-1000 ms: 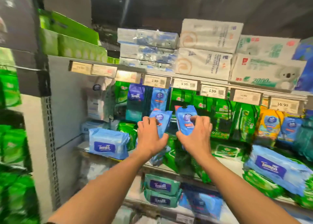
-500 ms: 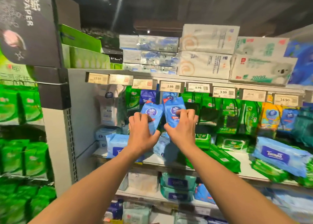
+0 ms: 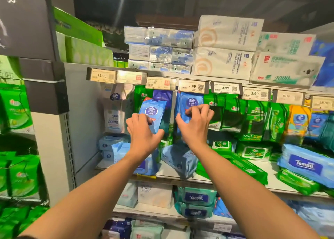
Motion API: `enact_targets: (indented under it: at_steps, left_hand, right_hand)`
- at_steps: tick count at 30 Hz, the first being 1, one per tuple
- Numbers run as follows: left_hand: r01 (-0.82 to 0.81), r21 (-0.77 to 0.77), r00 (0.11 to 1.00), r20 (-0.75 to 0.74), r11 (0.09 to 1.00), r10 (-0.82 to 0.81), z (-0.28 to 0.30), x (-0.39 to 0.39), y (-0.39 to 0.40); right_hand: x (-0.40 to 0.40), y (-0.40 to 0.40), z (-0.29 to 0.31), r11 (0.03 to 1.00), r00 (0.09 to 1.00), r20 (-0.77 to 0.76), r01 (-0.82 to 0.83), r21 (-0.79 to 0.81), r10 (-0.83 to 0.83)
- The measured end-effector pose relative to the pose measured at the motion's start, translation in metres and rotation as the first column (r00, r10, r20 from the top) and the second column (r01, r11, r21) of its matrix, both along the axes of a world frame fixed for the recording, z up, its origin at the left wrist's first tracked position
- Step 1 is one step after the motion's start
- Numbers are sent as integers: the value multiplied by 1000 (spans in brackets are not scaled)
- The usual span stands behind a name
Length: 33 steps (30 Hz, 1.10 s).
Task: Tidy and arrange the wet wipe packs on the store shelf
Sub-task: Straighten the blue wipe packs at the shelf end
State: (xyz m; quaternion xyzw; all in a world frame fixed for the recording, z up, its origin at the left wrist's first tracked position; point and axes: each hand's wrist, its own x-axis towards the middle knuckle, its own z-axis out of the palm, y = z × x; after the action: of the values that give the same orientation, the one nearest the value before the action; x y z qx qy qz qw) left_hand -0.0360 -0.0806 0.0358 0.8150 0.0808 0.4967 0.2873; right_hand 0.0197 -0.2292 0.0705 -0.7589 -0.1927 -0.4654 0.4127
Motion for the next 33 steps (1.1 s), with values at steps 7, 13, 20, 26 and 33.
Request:
enact_targets:
  at_steps: [7,13,20,26,33]
  left_hand:
    - [-42,18,999,11,999,42,-9,21,4]
    - [-68,14,997,36,998,67,-15,39,-4]
    - [-59,10,997,48,998,58,-22,52,0]
    - [-42,16,999,23,999,42,-26,64,-1]
    - [3,18,999,40,1000,-4,-27,73,-12]
  right_hand:
    - [31,11,3,1000,999,28,-21,-19,21]
    - [51,14,1,997,999,50,15,-78,-11]
    - [62,15,-3,991,995,87,67,-117,-57]
    - [59,16,4,997,992,122,47,-64,-39]
    - [66,10,3,978,983,125,149,-149,-131]
